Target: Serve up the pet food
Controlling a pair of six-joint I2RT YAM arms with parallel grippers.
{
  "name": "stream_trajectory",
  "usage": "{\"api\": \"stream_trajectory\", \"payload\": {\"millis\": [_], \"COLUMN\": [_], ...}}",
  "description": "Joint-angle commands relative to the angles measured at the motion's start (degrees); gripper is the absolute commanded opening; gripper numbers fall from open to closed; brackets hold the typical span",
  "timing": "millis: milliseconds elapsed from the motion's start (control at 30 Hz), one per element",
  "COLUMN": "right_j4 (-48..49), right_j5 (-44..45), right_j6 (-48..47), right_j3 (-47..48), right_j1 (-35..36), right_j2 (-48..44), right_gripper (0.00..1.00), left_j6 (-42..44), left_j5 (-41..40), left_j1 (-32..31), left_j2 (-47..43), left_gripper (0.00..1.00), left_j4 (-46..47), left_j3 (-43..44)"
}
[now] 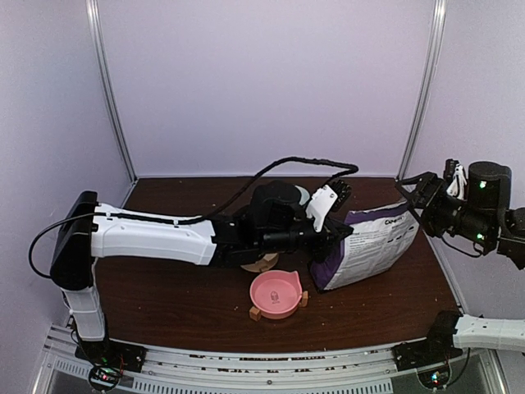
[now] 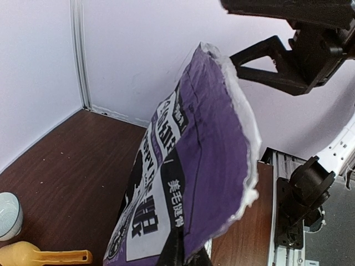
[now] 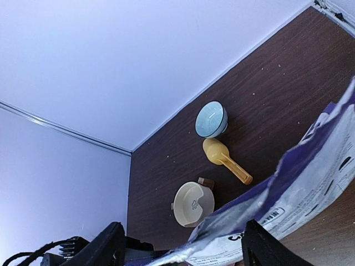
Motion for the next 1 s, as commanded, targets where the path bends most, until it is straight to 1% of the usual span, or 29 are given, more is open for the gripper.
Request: {"api": "stream_trajectory", "payload": {"millis": [0,200,467,533,667,833,867,900,933,967], "right_j4": [4.4,2.79,3.58,3.75,3.31,2.42,2.23,2.13,2.15,2.44], "right_j5": [-3.25,-2.41,-2.53,-2.54,-2.8,-1.97,-1.47,-0.87,-0.11,0.77], "right_j6": [1.87,3.2,4.83,4.42,2.26,0.77,0.51,0.14,-0.35,-1.0], "right_j3": [-1.65,-3.79,-7.79,-7.87,-6.81,-5.52,-5.28,-5.04,-4.8,-4.32], "right_j1": [0.07,0.07,0.07,0.07,0.07,0.11,0.08,0.07,0.07,0.08], "right_j2": [2.03,3.04,2.11,2.4,3.04,2.66,2.29,1.96,1.45,0.96], "right_gripper": [0.73,0.69,0.65,0.61,0.46,0.19,0.12,0.05,0.0,0.0], "left_j6": [4.05,9.2,13.71,15.53,18.91,19.58,19.29,18.95,18.53,18.16], "left_j5": [0.33,-4.75,-6.56,-6.7,-6.77,-6.28,-6.47,-6.65,-6.83,-7.19], "left_j1": [-1.98,-4.55,-5.61,-5.91,-6.63,-6.69,-6.69,-6.73,-6.69,-6.69], "left_j2": [-3.53,-3.48,-3.57,-3.7,-4.11,-4.71,-5.04,-5.44,-6.06,-6.72], "left_gripper": [0.0,0.0,0.0,0.0,0.0,0.0,0.02,0.06,0.1,0.15], "left_j4": [5.09,2.37,0.24,-0.5,-1.44,-1.81,-1.63,-1.19,-0.72,-0.27], "left_j3": [-0.2,0.77,1.05,1.14,1.21,1.47,1.42,1.26,0.97,0.61]}}
